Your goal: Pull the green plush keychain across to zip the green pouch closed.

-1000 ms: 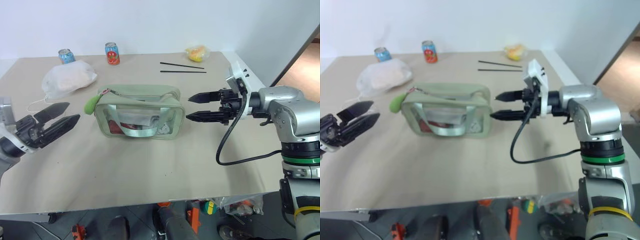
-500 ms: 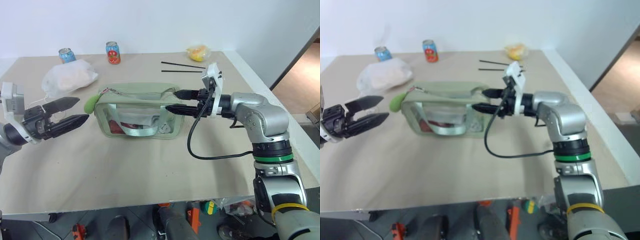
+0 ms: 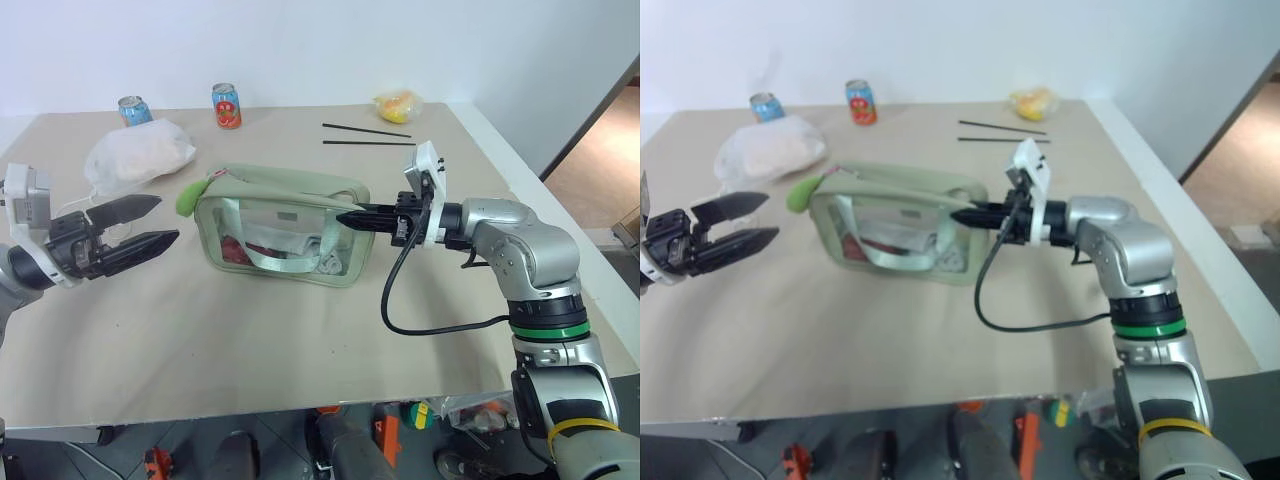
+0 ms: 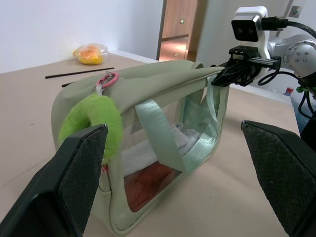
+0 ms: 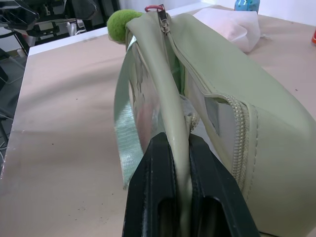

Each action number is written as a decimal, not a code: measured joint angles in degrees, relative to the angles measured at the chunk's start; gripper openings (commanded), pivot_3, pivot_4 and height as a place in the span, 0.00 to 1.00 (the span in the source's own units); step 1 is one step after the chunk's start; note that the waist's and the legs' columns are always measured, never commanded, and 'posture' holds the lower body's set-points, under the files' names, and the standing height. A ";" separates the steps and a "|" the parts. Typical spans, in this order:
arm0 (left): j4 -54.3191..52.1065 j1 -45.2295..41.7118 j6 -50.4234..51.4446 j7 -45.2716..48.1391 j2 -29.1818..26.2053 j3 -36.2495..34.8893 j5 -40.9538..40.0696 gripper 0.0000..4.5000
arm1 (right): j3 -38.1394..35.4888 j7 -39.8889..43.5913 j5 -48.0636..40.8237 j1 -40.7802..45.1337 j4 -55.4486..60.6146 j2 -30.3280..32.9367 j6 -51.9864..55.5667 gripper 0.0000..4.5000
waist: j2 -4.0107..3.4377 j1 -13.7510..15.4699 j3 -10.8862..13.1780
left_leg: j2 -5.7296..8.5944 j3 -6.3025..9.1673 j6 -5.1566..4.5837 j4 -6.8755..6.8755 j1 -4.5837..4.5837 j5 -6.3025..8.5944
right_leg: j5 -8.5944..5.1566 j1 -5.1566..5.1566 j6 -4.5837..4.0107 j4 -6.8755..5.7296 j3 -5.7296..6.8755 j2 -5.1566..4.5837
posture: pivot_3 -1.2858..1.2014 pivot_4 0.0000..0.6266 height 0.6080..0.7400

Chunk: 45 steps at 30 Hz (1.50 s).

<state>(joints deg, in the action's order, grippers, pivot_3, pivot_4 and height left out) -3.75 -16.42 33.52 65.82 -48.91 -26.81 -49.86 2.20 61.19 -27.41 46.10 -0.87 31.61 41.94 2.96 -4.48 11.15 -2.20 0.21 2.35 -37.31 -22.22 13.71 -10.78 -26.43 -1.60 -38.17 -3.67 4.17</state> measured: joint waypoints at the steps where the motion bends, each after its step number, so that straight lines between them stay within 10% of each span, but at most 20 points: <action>1: 0.63 -0.16 0.00 0.00 0.00 0.12 0.38 1.00 | 0.04 0.00 0.01 0.00 -0.01 0.00 -0.03 0.01 | 0.00 0.00 0.00 | 0.00 0.00 0.00 0.00 0.00 0.00 | 0.00 0.00 0.00 0.00 0.01 0.00 | 0.52 0.24 1.00; 17: 9.97 -8.16 -1.36 1.60 0.98 7.90 6.67 1.00 | 1.80 0.76 0.16 -0.82 0.94 -0.06 -1.66 0.01 | 0.01 -0.11 -0.01 | -0.28 -0.02 0.00 0.00 0.04 0.00 | 0.02 0.00 -0.01 -0.02 -0.01 0.27 | 0.52 0.24 1.00; 30: 12.22 -10.77 -2.03 2.15 1.14 8.95 8.38 0.01 | 1.89 -0.60 0.17 -1.80 1.93 -0.06 -1.73 0.00 | 0.01 -0.05 -0.01 | -0.38 -0.01 0.00 0.00 0.08 0.00 | 0.04 0.00 -0.04 -0.03 0.01 0.41 | 0.52 0.24 1.00; 45: 9.79 -25.50 5.72 -7.11 6.21 7.57 -0.07 0.01 | 2.27 -2.62 0.44 -2.56 2.59 -2.36 -2.20 0.00 | 0.07 -0.52 -0.05 | -0.45 -0.21 0.00 -0.02 0.02 0.00 | 0.17 0.12 -0.01 -0.09 -0.26 0.55 | 0.52 0.24 1.00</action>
<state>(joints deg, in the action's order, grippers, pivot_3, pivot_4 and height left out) 6.04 -41.92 39.24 58.71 -42.70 -19.24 -49.93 4.46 58.57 -26.97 43.54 1.72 29.25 39.74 3.04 -5.00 11.11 -2.66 0.00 2.35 -37.32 -22.20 13.71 -10.61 -26.31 -1.61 -38.26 -3.93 4.72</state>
